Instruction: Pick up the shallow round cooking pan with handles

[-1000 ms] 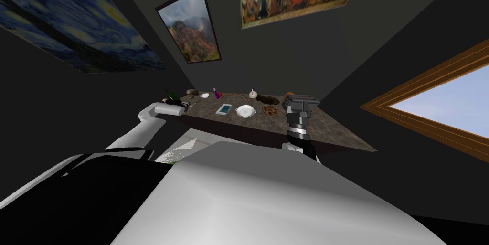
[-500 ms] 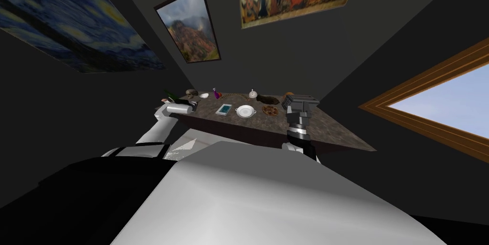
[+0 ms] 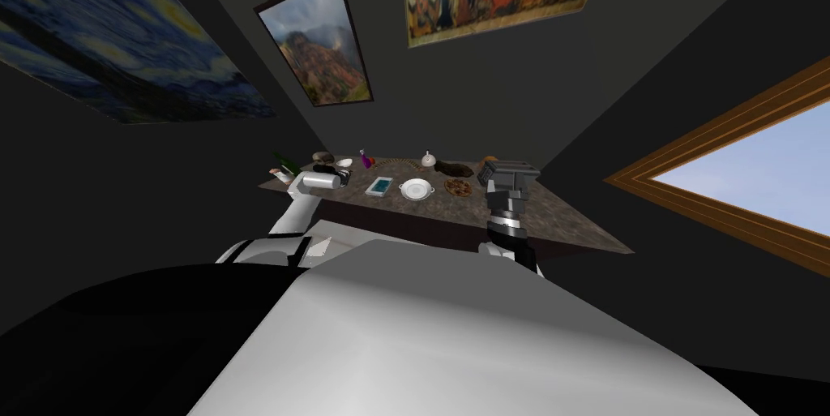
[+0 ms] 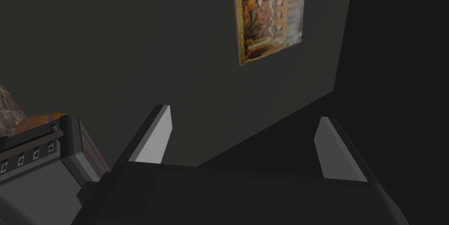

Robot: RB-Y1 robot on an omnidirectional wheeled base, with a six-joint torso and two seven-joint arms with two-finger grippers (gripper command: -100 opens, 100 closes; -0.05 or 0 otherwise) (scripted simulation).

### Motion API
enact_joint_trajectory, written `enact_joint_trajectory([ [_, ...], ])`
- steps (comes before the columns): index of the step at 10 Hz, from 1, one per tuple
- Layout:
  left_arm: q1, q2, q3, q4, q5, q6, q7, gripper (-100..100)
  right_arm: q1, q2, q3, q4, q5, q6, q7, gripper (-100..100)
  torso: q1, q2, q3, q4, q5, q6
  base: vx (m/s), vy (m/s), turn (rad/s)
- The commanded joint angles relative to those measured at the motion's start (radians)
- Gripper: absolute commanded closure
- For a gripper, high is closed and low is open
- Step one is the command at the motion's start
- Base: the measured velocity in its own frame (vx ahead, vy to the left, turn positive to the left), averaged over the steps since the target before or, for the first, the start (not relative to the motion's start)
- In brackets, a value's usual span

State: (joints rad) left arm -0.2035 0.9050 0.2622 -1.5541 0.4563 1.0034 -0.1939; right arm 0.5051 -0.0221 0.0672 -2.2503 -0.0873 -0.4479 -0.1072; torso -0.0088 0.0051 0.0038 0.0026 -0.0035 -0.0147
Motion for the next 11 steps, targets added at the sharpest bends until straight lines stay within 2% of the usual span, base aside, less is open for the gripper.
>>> enact_joint_trajectory([
  [1, -0.02, -0.05, -0.008, 0.018, -0.004, -0.013, -0.005, -100, 0.0, 0.0, 0.0, 0.0, 0.0, 0.0, 0.0, 0, 0.0, 0.0, 0.0, 0.0, 0.0, 0.0, 0.0, 0.0, 0.0],
  [2, -0.02, -0.067, -0.008, 0.018, -0.004, -0.013, -0.005, -100, 0.0, 0.0, 0.0, 0.0, 0.0, 0.0, 0.0, 0, 0.0, 0.0, 0.0, 0.0, 0.0, 0.0, 0.0, 0.0, 0.0],
  [3, -0.062, -0.104, -0.055, -0.029, -0.049, 0.029, -0.059, -100, 0.0, 0.0, 0.0, 0.0, 0.0, 0.0, 0.0, 0, 0.0, 0.0, 0.0, 0.0, 0.0, 0.0, 0.017, 0.022, -0.149],
  [4, -0.094, -0.13, -0.082, -0.029, -0.049, 0.044, -0.087, -100, 0.0, 0.0, 0.0, 0.0, 0.0, 0.0, 0.0, 0, 0.001, -0.001, -0.001, 0.0, 0.0, 0.001, 0.019, 0.039, -0.098],
  [5, -0.119, -0.162, -0.093, -0.029, -0.049, 0.067, -0.119, -100, 0.0, 0.0, 0.0, 0.0, 0.0, 0.0, 0.0, 0, 0.002, -0.002, -0.001, 0.0, 0.0, 0.0, 0.007, 0.021, 0.013],
  [6, -0.158, -0.192, -0.093, -0.029, -0.049, 0.083, -0.13, -100, 0.0, 0.0, 0.0, 0.0, 0.0, 0.0, 0.0, 0, 0.001, -0.001, -0.001, 0.0, 0.0, 0.0, 0.0, 0.002, 0.013],
  [8, -0.215, -0.251, -0.093, -0.029, -0.049, 0.083, -0.13, -100, 0.0, 0.0, 0.0, 0.0, 0.0, 0.0, 0.0, 0, 0.0, 0.0, 0.0, 0.0, 0.0, 0.0, -0.001, -0.003, 0.002],
  [9, -0.215, -0.281, -0.093, -0.029, -0.049, 0.083, -0.13, -100, 0.0, 0.0, 0.0, 0.0, 0.0, 0.0, 0.0, 0, -0.001, 0.0, 0.0, 0.0, 0.0, 0.0, 0.0, 0.0, 0.0],
  [10, -0.217, -0.264, -0.096, -0.018, -0.052, 0.079, -0.132, -100, 0.0, 0.0, 0.0, 0.0, 0.0, 0.0, 0.0, 0, 0.0, 0.0, 0.0, 0.0, 0.0, 0.0, 0.0, 0.0, 0.0],
  [11, -0.219, -0.267, -0.097, -0.018, -0.052, 0.08, -0.131, 100, 0.0, 0.0, 0.0, 0.0, 0.0, 0.0, 0.0, 0, 0.0, 0.0, 0.0, 0.0, 0.0, -0.001, 0.0, 0.0, 0.0],
])
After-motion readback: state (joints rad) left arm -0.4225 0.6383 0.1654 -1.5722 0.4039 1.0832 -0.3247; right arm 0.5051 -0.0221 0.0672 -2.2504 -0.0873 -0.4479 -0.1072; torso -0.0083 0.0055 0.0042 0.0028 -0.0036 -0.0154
